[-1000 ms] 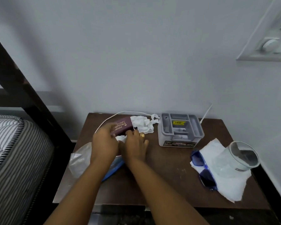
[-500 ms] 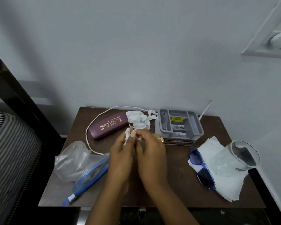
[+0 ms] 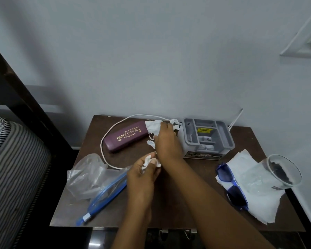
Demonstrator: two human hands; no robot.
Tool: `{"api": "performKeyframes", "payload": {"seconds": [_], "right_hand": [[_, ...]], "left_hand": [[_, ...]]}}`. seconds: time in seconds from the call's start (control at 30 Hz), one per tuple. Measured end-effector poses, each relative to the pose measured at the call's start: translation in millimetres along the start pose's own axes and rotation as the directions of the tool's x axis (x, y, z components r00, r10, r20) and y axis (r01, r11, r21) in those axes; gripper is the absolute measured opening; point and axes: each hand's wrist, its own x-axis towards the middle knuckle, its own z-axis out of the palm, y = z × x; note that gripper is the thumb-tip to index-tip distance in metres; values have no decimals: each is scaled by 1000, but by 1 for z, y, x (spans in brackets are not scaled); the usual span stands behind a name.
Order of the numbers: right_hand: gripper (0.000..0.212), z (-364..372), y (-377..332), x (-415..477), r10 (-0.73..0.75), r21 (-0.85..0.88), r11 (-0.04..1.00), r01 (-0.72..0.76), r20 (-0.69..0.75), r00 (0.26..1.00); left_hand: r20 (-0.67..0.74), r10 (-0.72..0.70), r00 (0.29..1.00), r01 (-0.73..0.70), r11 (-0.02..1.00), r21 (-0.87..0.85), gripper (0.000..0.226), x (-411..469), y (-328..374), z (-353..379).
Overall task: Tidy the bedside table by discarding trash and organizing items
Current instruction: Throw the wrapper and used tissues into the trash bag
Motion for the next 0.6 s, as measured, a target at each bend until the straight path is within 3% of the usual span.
{"api": "performKeyframes", "payload": {"seconds": [0.17,0.47,0.6], "right_hand": [[13,2,5,7,-3,-34,999,4,27,1000],[22,-46,10,-71,-171,164,959,233,-324,931],[19,-44,13,-100,-155,264,947,184,-126,980]], "left_hand": [[-26,-20,999,20,1000,-24,22,1,3,2],[-7,-133,991,131,983,-130,33,0,14,7],[142,-100,985,107,993,-46,32,-2,9,5]]}}
